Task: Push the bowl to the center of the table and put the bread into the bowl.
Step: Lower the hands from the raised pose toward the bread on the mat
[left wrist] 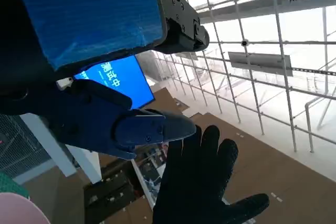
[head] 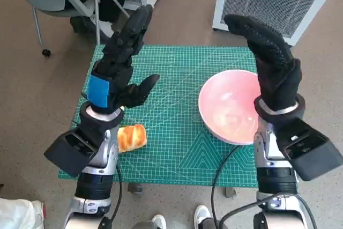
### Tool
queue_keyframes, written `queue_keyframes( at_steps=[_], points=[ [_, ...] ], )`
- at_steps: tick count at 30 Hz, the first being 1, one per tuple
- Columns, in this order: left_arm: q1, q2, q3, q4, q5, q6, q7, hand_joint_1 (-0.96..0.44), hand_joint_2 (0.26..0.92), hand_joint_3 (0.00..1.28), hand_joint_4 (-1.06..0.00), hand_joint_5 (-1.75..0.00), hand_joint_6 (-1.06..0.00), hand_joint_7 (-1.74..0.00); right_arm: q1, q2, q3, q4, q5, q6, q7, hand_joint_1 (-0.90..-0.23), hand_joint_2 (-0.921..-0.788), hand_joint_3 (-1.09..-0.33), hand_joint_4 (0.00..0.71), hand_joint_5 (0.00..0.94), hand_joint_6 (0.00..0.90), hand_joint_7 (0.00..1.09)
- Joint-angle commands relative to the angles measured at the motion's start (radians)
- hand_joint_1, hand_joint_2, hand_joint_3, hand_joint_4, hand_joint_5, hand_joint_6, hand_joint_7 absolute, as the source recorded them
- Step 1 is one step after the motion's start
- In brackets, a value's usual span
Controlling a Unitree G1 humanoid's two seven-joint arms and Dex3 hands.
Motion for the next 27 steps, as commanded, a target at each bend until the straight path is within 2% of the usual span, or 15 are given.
queue_keyframes(
  at_steps=[1, 4, 7, 12, 16, 20, 27],
  points=[
    [-0.011, -0.001, -0.002, 0.003, 0.015, -0.017, 0.010, -0.60, 0.921, 0.35, -0.27, -0.01, -0.40, -0.02, 0.039, -0.036, -0.030, -0.012, 0.026, 0.016, 0.011, -0.511, -0.921, -0.825, 0.250, 0.001, -0.001, 0.60],
    [-0.006, -0.001, -0.002, 0.001, 0.011, -0.018, 0.007, -0.59, 0.921, 0.35, -0.27, -0.01, -0.40, -0.02, 0.049, -0.057, -0.060, 0.010, 0.045, 0.006, 0.015, -0.503, -0.921, -0.845, 0.239, 0.001, -0.001, 0.59],
    [-0.002, -0.001, -0.003, -0.003, 0.006, -0.018, 0.004, -0.59, 0.921, 0.35, -0.28, -0.01, -0.40, -0.02, 0.056, -0.075, -0.097, 0.049, 0.043, -0.013, -0.002, -0.495, -0.921, -0.853, 0.235, 0.001, -0.001, 0.57],
    [0.005, 0.000, -0.001, -0.002, -0.007, -0.018, -0.004, -0.59, 0.921, 0.34, -0.28, -0.01, -0.41, -0.02, 0.076, -0.099, -0.178, 0.150, -0.001, -0.044, -0.093, -0.507, -0.921, -0.829, 0.243, 0.007, -0.001, 0.56],
    [0.007, 0.002, 0.002, 0.006, -0.017, -0.021, -0.009, -0.59, 0.921, 0.34, -0.28, -0.01, -0.41, -0.02, 0.082, -0.112, -0.224, 0.238, -0.030, -0.059, -0.168, -0.513, -0.921, -0.815, 0.250, 0.011, -0.001, 0.57],
    [0.010, 0.002, 0.002, 0.006, -0.022, -0.018, -0.010, -0.60, 0.921, 0.34, -0.29, -0.01, -0.41, -0.02, 0.089, -0.134, -0.253, 0.329, -0.054, -0.076, -0.223, -0.503, -0.921, -0.818, 0.253, 0.012, -0.001, 0.58],
    [0.018, 0.000, 0.005, 0.001, -0.029, -0.013, -0.011, -0.59, 0.921, 0.34, -0.28, 0.00, -0.42, -0.02, 0.091, -0.167, -0.283, 0.497, -0.062, -0.099, -0.273, -0.479, -0.921, -0.848, 0.250, 0.010, -0.001, 0.54]
  ],
)
